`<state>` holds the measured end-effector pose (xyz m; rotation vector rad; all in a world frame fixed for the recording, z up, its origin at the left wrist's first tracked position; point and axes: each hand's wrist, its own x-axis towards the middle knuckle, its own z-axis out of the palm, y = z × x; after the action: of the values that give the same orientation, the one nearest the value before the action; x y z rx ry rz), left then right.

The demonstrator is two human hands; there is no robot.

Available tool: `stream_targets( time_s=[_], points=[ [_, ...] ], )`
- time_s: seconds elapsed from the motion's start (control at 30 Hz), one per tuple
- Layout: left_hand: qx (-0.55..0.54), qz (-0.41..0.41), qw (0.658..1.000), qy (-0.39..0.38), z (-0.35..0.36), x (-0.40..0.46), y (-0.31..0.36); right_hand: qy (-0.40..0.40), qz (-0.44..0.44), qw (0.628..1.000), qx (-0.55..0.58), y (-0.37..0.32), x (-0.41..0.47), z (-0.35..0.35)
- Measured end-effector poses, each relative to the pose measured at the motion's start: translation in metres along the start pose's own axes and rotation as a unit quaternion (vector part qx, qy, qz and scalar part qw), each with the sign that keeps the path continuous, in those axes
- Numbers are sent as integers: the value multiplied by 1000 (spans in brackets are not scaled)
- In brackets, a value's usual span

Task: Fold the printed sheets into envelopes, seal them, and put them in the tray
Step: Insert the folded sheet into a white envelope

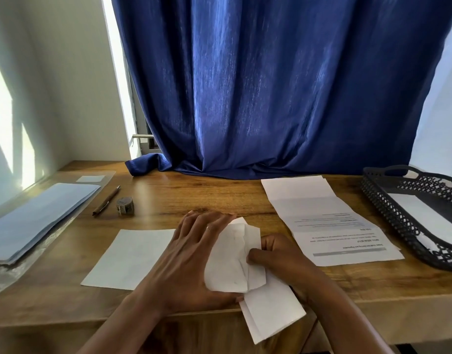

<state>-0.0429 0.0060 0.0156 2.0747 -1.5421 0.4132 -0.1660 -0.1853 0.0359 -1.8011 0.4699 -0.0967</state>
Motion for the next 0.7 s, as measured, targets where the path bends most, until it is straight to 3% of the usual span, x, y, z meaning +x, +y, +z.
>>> stream_targets(
  time_s=[0.37,0.7],
  points=[
    [-20,16,998,-58,-2,-1,4,-37,17,994,102,-2,-2,-5],
    [-19,8,999,-38,-1,-2,2,-47,-2,997,54,0,-1,-1]
  ],
)
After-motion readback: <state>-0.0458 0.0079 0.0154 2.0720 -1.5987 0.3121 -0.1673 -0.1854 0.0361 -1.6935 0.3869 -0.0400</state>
